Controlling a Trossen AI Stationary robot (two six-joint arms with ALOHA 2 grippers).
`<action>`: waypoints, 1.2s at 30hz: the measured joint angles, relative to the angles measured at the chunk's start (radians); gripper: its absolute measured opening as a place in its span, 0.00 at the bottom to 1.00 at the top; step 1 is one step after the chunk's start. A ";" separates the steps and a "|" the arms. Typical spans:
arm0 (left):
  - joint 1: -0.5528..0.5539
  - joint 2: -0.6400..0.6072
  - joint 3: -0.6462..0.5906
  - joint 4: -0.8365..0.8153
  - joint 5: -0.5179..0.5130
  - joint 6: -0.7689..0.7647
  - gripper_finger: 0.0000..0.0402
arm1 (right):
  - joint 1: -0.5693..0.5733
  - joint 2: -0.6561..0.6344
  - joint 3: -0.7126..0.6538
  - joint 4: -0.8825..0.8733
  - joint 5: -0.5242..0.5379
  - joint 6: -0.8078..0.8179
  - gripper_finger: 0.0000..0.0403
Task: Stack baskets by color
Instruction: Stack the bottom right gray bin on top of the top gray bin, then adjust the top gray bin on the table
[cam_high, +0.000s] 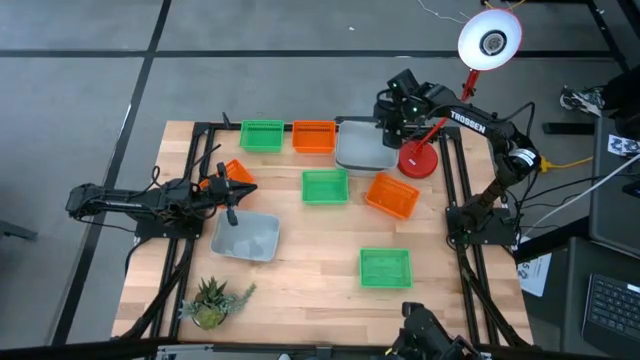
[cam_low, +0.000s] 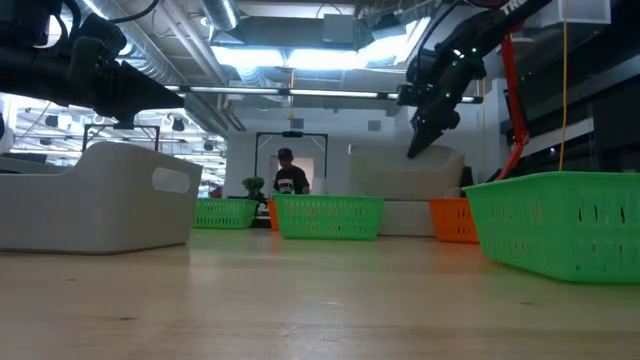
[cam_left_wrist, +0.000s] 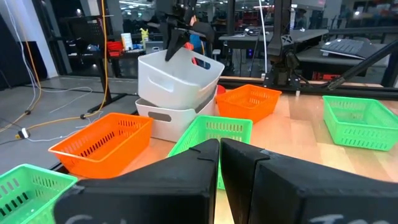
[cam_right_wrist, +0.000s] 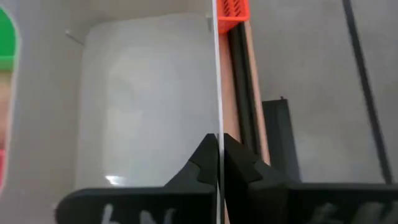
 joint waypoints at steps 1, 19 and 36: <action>0.000 0.000 0.000 0.000 0.000 0.000 0.02 | -0.001 0.004 -0.004 0.003 -0.010 0.002 0.00; 0.000 0.000 0.000 0.000 0.000 0.000 0.02 | -0.006 0.074 0.026 0.004 -0.017 0.030 0.23; 0.000 0.000 0.000 -0.005 0.000 0.000 0.02 | 0.274 0.075 -0.037 -0.107 -0.139 0.204 0.26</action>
